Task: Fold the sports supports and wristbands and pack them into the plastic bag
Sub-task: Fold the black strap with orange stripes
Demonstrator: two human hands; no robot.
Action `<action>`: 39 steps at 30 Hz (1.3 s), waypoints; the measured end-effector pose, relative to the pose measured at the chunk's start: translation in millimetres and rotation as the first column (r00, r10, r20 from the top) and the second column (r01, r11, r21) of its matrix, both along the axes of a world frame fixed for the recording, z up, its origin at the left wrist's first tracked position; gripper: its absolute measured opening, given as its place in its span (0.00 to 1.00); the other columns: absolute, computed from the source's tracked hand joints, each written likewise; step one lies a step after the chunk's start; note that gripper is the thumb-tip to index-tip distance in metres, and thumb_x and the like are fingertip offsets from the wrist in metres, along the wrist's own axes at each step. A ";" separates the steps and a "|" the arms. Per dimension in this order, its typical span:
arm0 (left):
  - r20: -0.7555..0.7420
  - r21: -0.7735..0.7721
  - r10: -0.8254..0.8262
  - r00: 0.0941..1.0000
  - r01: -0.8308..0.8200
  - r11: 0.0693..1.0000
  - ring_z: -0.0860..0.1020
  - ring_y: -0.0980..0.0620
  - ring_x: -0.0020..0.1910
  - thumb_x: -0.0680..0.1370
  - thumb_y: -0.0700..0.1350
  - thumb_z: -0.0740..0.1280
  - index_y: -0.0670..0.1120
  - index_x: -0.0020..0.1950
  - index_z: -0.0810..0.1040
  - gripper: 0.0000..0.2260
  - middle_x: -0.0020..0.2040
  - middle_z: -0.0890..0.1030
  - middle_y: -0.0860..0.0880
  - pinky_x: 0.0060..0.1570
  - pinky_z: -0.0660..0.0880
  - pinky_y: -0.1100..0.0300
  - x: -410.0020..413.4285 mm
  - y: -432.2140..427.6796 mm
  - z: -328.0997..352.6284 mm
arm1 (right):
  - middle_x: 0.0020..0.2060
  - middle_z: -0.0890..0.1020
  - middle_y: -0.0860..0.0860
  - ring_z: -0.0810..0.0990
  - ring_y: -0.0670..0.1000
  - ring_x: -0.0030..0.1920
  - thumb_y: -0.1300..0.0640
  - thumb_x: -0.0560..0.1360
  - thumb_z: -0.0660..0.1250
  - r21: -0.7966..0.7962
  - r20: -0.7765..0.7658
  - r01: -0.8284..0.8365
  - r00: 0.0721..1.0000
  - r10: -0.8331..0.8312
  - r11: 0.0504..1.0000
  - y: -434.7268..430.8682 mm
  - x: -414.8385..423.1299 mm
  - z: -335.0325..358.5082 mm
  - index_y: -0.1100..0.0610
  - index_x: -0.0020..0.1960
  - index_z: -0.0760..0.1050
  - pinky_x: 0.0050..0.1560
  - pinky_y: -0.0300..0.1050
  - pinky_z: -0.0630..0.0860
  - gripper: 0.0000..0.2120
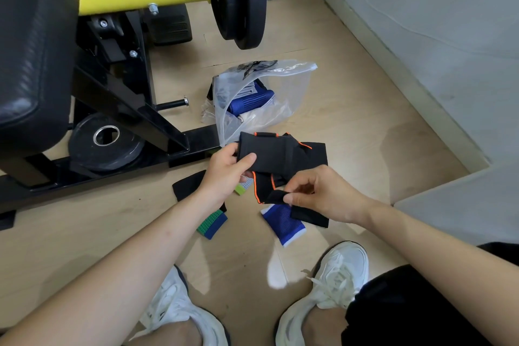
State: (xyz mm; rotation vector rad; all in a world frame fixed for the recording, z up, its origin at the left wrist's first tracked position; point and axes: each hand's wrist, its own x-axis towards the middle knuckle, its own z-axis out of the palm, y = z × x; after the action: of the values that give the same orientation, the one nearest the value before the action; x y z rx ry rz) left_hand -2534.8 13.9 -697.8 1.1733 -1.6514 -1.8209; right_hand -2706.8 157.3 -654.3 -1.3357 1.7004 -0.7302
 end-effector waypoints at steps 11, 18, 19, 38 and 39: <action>-0.142 0.156 -0.283 0.949 0.303 0.940 0.80 0.49 0.63 0.83 0.39 0.63 0.43 0.67 0.77 0.13 0.62 0.84 0.46 0.64 0.75 0.57 3.5 -7.3 8.8 | 0.42 0.78 0.54 0.77 0.51 0.39 0.59 0.76 0.72 0.033 0.284 0.511 0.819 -0.499 0.859 -9.4 -26.7 11.9 0.56 0.53 0.81 0.39 0.44 0.77 0.06; -0.025 0.014 -0.552 0.834 0.552 0.834 0.76 0.51 0.68 0.77 0.45 0.70 0.44 0.65 0.81 0.16 0.67 0.78 0.51 0.67 0.73 0.55 6.8 -16.1 27.3 | 0.51 0.80 0.43 0.77 0.36 0.41 0.62 0.75 0.72 -0.009 0.144 0.102 0.985 -0.100 0.995 -16.0 -15.5 28.5 0.51 0.62 0.78 0.46 0.28 0.71 0.17; -0.002 -0.004 -0.563 0.827 0.563 0.827 0.77 0.53 0.66 0.77 0.44 0.71 0.44 0.63 0.82 0.14 0.66 0.78 0.52 0.64 0.75 0.57 6.5 -17.5 30.5 | 0.51 0.79 0.43 0.78 0.34 0.43 0.64 0.75 0.72 -0.006 0.144 0.076 0.987 -0.074 0.997 -17.5 -15.7 30.2 0.53 0.60 0.78 0.46 0.27 0.72 0.15; -0.096 0.072 -0.095 0.991 0.102 0.992 0.84 0.51 0.46 0.79 0.36 0.69 0.43 0.54 0.80 0.06 0.46 0.85 0.47 0.46 0.82 0.55 -6.9 -4.6 32.7 | 0.54 0.82 0.54 0.77 0.54 0.27 0.65 0.74 0.73 0.156 0.342 0.315 0.872 -0.351 0.936 -22.3 -12.9 24.2 0.55 0.67 0.74 0.26 0.43 0.78 0.23; -0.115 0.113 -0.096 0.989 0.109 0.988 0.84 0.50 0.47 0.80 0.36 0.68 0.43 0.55 0.80 0.06 0.47 0.85 0.46 0.47 0.82 0.54 -9.2 -0.4 32.2 | 0.52 0.83 0.53 0.77 0.53 0.26 0.63 0.74 0.74 0.135 0.321 0.307 0.886 -0.334 0.942 -22.2 -12.2 24.0 0.56 0.64 0.76 0.25 0.42 0.76 0.20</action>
State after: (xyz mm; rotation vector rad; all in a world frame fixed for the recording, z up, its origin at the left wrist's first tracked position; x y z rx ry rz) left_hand -2544.0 13.6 -665.5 1.0323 -1.5872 -2.0351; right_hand -2719.0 135.1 -630.2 -0.8185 1.6605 -1.0076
